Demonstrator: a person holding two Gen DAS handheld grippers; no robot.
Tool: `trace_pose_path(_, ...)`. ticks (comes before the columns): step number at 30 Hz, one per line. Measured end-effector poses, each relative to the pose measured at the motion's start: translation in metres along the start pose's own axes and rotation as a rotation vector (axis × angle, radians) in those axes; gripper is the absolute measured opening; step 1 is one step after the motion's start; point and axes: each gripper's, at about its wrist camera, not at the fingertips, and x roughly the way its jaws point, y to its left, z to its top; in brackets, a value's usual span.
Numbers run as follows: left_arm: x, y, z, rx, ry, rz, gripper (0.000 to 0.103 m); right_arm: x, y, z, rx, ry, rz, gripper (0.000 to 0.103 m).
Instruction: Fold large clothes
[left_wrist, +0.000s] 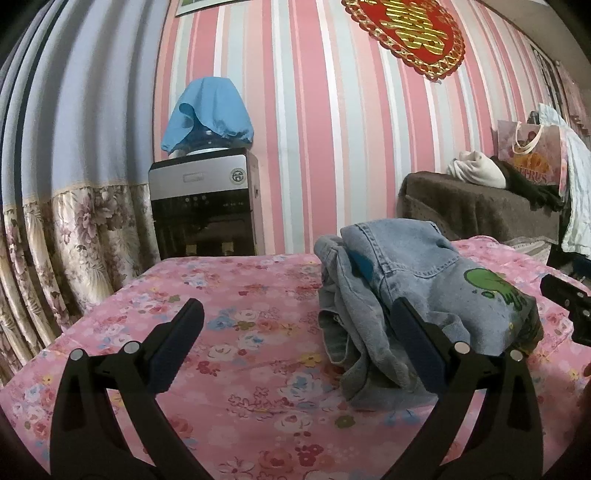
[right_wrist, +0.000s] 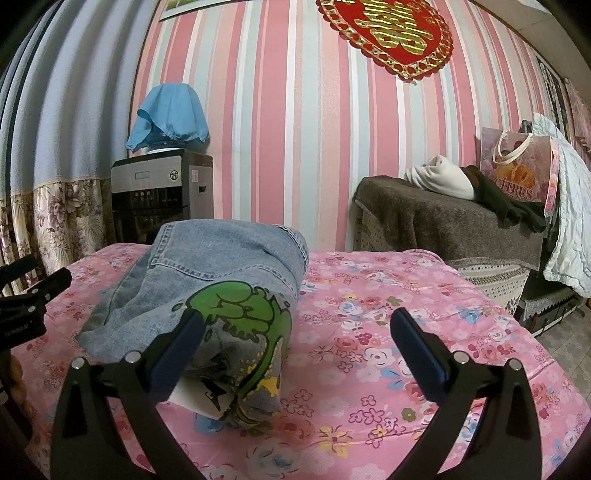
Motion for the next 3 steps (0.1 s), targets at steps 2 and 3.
trace_pose_path(2,0.0014,0.0014,-0.0001,-0.008,0.008,0.001,0.100,-0.0004,-0.0008,-0.0006,0.000,0.000,-0.001,0.101)
trace_pose_path(3,0.0024,0.0024,-0.0003,-0.010,0.011,0.000,0.100,0.0000,-0.0005,-0.0003,0.000,0.000,-0.001,0.101)
